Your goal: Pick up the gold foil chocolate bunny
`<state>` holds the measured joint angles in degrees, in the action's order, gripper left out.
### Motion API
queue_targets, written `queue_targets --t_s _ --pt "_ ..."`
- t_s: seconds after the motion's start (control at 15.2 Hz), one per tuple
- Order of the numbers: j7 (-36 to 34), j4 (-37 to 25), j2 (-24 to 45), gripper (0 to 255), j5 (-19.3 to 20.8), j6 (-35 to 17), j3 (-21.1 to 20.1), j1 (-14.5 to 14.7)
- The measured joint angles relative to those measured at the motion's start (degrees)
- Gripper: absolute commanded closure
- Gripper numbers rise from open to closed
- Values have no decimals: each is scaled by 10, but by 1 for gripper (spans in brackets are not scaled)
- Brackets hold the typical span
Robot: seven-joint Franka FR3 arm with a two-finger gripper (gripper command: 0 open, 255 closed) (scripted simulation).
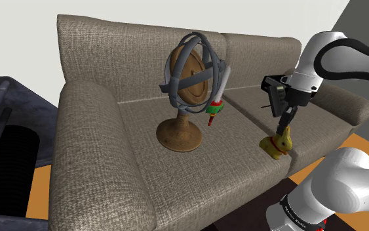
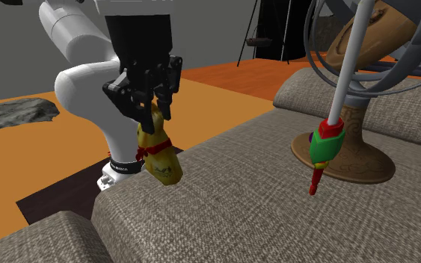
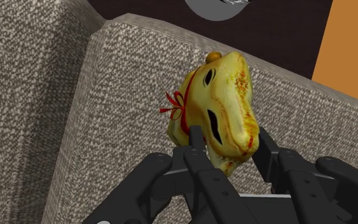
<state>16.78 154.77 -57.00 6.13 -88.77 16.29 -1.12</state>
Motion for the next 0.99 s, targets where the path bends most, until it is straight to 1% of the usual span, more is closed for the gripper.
queue_targets --t_s 0.99 --pt "-8 -117 21 255 -20 95 -18 12"
